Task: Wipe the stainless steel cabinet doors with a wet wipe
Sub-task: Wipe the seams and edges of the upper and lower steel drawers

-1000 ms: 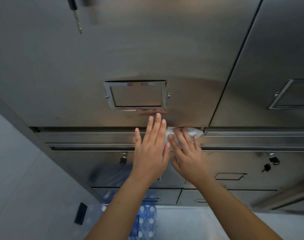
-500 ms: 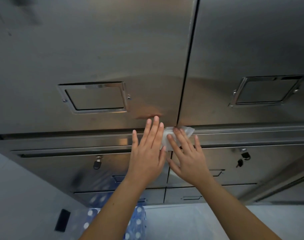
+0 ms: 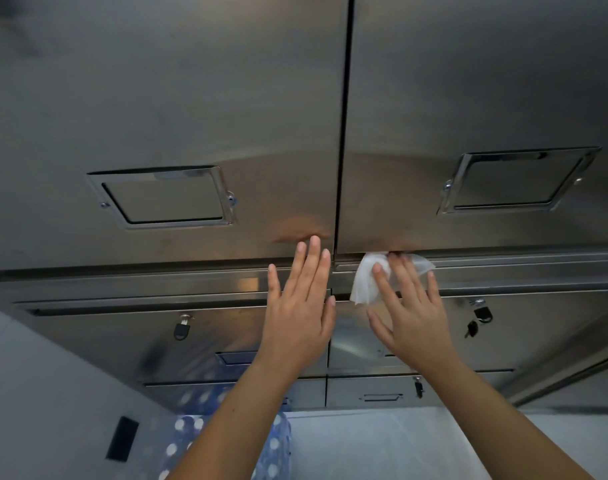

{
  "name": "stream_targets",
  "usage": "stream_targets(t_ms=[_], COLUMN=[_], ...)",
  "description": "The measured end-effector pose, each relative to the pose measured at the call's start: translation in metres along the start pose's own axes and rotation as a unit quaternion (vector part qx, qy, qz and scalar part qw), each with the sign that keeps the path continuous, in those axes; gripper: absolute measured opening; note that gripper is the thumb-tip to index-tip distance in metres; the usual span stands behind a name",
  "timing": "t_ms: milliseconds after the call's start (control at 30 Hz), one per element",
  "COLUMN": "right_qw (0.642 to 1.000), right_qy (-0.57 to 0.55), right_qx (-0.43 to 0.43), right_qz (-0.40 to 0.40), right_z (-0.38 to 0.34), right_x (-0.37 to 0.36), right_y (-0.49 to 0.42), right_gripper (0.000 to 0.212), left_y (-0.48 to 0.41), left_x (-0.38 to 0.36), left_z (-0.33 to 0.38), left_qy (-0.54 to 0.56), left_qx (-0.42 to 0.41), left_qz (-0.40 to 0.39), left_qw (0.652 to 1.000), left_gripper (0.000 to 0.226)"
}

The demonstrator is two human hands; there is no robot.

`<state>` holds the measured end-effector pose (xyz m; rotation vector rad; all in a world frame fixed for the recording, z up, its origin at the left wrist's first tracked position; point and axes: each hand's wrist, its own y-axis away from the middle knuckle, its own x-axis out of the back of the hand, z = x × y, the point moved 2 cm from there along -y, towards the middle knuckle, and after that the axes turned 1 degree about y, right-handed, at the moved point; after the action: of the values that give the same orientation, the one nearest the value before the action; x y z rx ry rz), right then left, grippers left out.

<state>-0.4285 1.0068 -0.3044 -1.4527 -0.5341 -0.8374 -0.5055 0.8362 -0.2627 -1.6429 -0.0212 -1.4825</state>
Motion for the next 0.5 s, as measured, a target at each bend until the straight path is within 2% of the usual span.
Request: stream_targets(t_ms=[267, 500], right_qw=[0.999, 0.999], right_qy=[-0.022, 0.018], right_qx=[-0.034, -0.048], right_qz=[0.008, 0.009], right_z=[-0.04, -0.002], right_x=[-0.003, -0.001], right_y=[-0.019, -0.001], right_gripper=[0.057, 0.061], left_y=[-0.002, -0.004], left_x=[-0.007, -0.009], left_z=[0.012, 0.012], left_qy=[-0.004, -0.009], left_qx=[-0.004, 0.009], left_qz=[-0.008, -0.027], left_qw=[1.0, 1.0], left_gripper=[0.06, 0.062])
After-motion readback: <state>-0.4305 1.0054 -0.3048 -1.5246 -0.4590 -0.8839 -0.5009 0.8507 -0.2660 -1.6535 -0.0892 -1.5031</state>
